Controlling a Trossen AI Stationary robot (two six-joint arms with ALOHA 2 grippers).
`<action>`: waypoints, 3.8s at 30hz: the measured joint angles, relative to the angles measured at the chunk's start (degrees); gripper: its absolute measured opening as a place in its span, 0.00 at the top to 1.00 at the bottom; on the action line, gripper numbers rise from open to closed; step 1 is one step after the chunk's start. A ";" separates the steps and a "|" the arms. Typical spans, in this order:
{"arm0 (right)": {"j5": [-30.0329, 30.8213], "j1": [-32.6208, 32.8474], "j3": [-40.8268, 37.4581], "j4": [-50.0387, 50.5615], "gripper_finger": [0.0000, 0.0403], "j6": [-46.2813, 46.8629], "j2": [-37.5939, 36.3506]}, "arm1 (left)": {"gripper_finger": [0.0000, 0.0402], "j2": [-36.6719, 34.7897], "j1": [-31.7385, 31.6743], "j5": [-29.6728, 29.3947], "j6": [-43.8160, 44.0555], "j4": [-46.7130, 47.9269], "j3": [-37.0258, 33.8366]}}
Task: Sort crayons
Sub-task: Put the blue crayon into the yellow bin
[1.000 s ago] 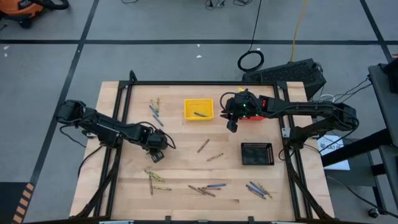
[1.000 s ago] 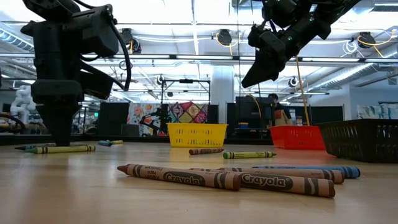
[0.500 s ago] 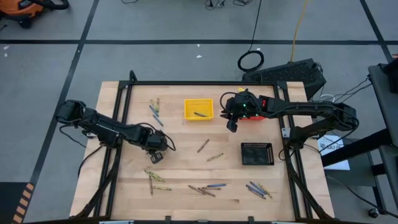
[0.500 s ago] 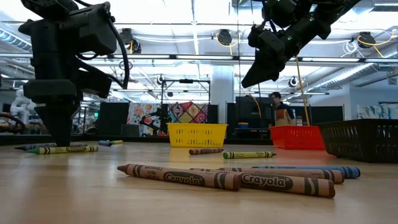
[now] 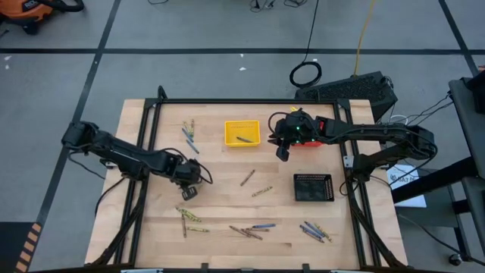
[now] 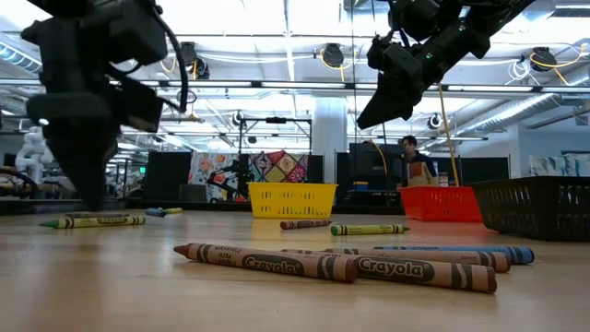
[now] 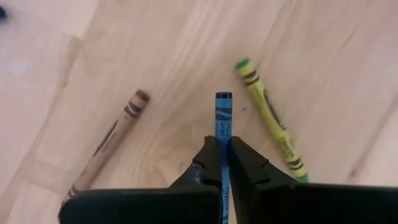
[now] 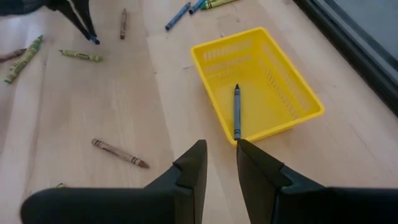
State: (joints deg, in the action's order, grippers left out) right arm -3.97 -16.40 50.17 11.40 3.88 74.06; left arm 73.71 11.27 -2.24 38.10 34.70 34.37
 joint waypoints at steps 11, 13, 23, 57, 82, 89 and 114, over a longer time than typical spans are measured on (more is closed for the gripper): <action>-9.79 4.05 0.00 -1.51 0.81 1.55 0.00 | 1.00 -7.18 0.00 -1.83 -3.01 -13.85 0.04; -9.81 5.35 0.00 -1.51 0.81 1.54 0.00 | 1.00 -7.45 0.00 -2.62 -4.60 -17.16 0.09; -9.75 11.29 0.00 -4.87 0.81 2.53 0.00 | 1.00 -7.52 -0.04 -7.28 -10.21 -26.54 0.13; 28.10 17.11 0.02 -19.20 0.81 0.06 8.58 | 1.00 -7.52 -5.62 -12.10 -30.00 -54.01 0.20; 8.27 -7.38 0.02 -24.06 0.81 -10.18 7.34 | 1.00 -7.52 -30.66 -11.30 -39.16 -61.44 0.20; 8.35 -11.15 0.02 -27.96 0.81 -16.13 7.34 | 1.00 -7.52 -37.31 -11.26 -45.81 -70.05 0.20; -17.24 -8.00 0.02 -36.95 0.80 -16.59 7.74 | 1.00 -4.46 -42.92 12.36 -39.94 -75.39 0.17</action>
State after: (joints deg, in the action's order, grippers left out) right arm -21.21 -24.40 50.19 -25.55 -12.71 81.80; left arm 69.25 -31.66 10.12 -1.84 -40.68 34.54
